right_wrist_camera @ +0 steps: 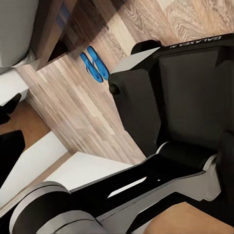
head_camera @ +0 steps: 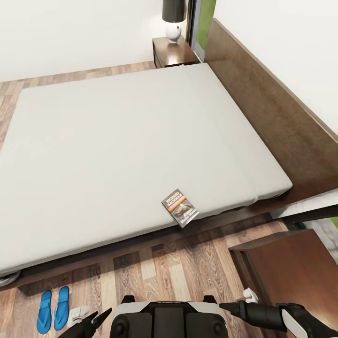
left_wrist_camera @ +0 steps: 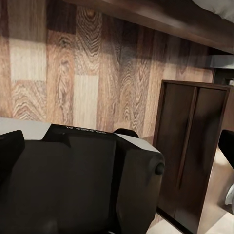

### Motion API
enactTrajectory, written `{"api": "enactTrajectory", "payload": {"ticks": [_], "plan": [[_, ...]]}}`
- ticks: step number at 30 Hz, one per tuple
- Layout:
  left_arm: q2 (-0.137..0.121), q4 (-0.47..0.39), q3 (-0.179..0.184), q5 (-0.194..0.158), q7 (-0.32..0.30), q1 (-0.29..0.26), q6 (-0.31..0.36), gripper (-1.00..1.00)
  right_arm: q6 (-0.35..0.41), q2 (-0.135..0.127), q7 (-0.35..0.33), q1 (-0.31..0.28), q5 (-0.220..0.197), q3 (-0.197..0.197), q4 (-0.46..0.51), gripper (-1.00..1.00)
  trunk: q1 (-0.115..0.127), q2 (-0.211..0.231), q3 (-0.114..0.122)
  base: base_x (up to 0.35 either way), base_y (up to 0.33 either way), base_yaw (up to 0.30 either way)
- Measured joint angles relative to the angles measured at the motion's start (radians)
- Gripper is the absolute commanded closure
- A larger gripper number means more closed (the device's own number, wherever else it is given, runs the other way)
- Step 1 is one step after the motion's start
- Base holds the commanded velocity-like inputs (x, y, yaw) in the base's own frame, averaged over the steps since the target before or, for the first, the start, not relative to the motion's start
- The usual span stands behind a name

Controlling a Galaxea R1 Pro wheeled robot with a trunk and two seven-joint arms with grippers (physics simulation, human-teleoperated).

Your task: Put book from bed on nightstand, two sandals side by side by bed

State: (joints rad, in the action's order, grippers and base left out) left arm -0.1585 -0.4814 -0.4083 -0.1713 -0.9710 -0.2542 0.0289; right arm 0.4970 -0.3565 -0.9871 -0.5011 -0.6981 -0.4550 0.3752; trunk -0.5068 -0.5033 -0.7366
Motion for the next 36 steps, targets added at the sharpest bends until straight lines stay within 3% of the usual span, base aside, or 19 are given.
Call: {"api": "enactTrajectory", "payload": {"ticks": [10,29,36], "plan": [[0.000,0.001,0.000,0.000,0.000,0.000,0.000,-1.00,0.000,0.000,-0.001,0.000,0.002,0.000,0.000,-1.00,0.000,0.000,0.000,0.000,0.000,-0.017],[0.000,0.001,0.001,0.001,0.000,0.000,0.000,-1.00,0.000,0.001,-0.003,0.000,0.003,0.000,0.000,-1.00,0.000,0.000,0.008,0.000,0.000,-0.258],[0.001,0.001,0.001,0.000,0.000,0.000,0.000,-1.00,0.000,0.002,-0.001,0.000,0.004,0.000,0.000,-1.00,0.000,0.000,0.009,0.000,-0.049,-0.060]]}}
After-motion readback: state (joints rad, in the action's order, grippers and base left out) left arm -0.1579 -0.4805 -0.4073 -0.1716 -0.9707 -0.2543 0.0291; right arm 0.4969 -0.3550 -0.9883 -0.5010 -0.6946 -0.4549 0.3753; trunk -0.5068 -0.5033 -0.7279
